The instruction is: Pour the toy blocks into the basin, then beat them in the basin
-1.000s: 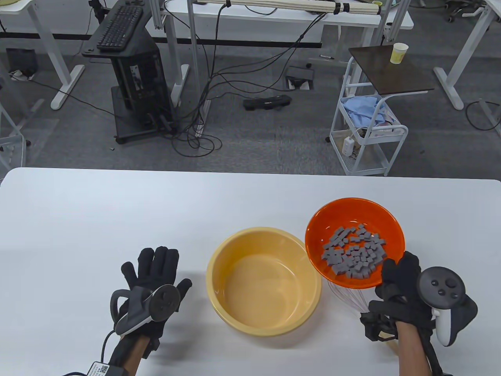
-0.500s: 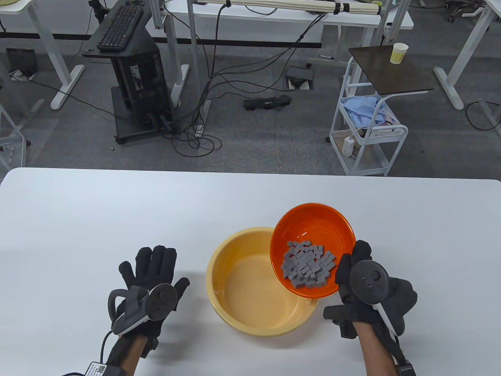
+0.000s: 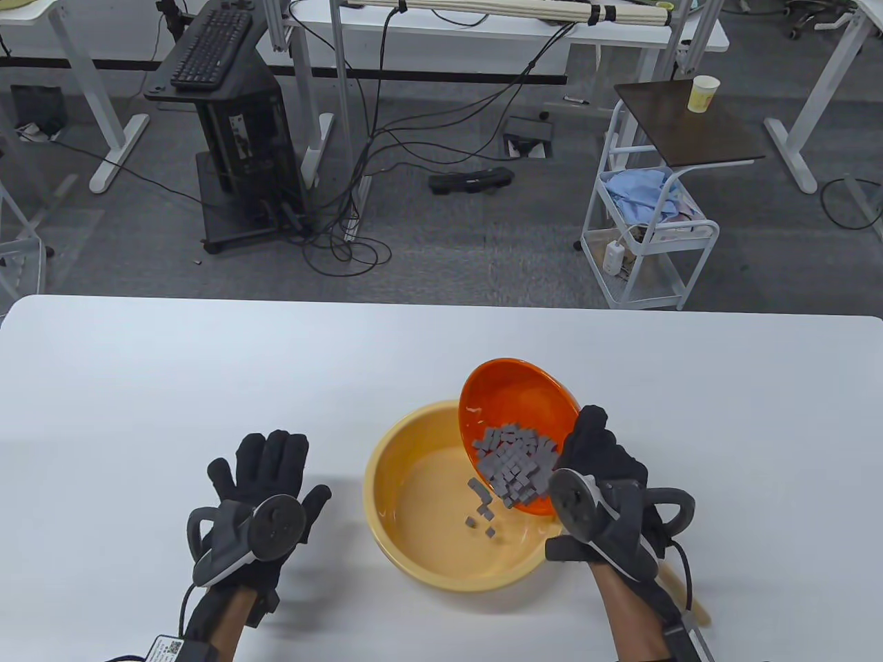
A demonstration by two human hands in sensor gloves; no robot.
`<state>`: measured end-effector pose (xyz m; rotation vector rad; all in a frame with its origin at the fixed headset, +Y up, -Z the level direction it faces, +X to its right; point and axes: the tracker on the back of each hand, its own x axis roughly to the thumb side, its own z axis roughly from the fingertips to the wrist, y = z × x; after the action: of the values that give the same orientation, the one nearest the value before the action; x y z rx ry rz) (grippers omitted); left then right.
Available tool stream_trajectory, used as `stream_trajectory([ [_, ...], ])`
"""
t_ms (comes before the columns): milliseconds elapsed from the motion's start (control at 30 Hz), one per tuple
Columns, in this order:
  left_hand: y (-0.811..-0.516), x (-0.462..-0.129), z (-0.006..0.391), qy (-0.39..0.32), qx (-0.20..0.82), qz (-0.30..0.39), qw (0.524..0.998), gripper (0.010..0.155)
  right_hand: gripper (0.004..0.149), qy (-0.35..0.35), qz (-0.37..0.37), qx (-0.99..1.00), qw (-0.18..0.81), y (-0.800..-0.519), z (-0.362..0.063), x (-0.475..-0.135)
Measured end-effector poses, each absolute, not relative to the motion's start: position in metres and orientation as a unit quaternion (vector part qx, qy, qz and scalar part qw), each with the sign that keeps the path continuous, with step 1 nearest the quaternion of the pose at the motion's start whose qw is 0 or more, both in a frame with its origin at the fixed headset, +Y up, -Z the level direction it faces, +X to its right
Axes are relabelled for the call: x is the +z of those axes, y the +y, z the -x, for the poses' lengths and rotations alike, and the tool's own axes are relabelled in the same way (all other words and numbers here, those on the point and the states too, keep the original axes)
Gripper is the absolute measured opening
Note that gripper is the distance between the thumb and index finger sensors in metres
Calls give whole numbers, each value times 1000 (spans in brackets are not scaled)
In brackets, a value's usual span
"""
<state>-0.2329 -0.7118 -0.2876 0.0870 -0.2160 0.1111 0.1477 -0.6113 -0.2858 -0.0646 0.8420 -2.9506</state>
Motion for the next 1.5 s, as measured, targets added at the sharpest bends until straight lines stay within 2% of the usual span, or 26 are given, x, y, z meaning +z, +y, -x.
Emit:
stream_trajectory([
  [467,-712,-289,233,-109,54,-42,992,75,43,393,131,-891,187,-590,-118,-262],
  [700,-712,-289,232,-110,54,-46,991,75,41,418,167,-869,202,-585,-109,-254],
  [833,-712,-289,232,-111,55,-48,991,75,41,408,153,-882,179,-584,-112,-256],
  [1100,-713,-289,230,-115,53,-46,991,75,41,338,75,-936,65,-587,-146,-273],
  [1500,-714,-289,229,-116,53,-42,991,75,43,205,-88,-957,-183,-608,-240,-310],
])
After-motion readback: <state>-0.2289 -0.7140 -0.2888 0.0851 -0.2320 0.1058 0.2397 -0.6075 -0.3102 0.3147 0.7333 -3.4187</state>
